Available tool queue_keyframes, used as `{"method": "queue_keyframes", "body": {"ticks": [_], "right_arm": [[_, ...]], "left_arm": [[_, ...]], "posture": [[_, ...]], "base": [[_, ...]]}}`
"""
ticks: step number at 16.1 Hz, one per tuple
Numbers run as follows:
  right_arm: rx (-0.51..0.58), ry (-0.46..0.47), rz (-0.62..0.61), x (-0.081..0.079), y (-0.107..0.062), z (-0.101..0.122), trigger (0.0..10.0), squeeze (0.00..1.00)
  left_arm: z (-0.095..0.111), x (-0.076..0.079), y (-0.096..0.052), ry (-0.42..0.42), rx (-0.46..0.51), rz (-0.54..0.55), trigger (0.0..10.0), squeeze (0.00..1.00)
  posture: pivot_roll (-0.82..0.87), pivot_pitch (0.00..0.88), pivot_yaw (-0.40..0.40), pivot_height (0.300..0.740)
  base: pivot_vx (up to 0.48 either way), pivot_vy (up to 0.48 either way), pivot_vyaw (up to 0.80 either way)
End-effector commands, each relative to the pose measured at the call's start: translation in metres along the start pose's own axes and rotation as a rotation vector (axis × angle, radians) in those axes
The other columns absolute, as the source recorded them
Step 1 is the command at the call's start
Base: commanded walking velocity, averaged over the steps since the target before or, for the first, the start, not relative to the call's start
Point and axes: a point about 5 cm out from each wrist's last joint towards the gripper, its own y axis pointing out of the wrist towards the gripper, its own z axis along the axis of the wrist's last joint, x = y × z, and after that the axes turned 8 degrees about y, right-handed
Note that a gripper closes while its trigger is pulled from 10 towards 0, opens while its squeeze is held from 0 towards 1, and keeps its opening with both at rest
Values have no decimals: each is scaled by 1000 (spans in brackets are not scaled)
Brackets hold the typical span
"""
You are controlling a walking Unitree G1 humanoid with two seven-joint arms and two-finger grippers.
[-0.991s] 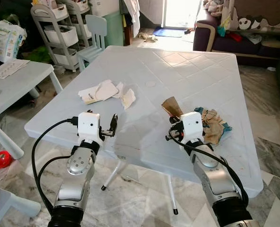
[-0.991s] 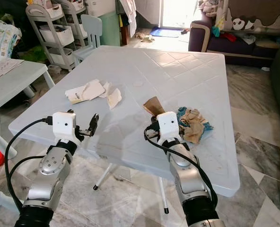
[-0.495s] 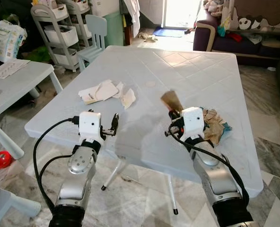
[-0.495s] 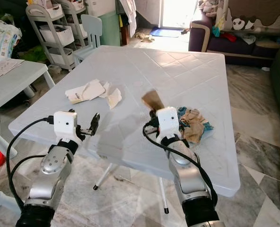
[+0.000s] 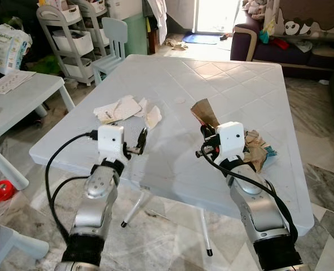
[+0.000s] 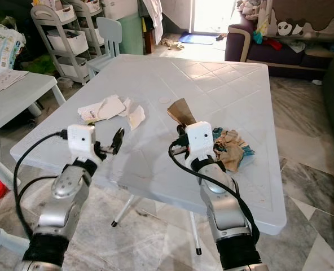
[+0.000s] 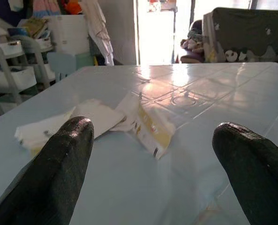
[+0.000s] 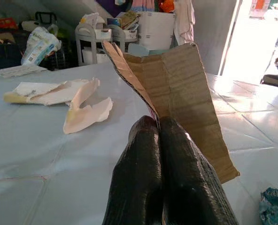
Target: Picking trash to rubbish bin
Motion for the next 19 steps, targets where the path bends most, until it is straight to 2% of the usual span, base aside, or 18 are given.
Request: {"method": "queue_keyframes", "body": {"ticks": [1,5,19], "right_arm": [[23,-8,20,-4,2,8,10000,0],[19,-9,20,-4,0,8,10000,0],[5,-10,33,-8,-1,7,10000,0]], "left_arm": [[3,-3,3,-5,11,13,10000,0],[3,-3,4,-12,18,10,10000,0],[-1,-3,4,-11,2,13,10000,0]], "posture": [[-107,0,52,740],[-106,0,53,740],[-105,0,48,740]], "base": [[0,0,0],[65,0,0],[334,0,0]]}}
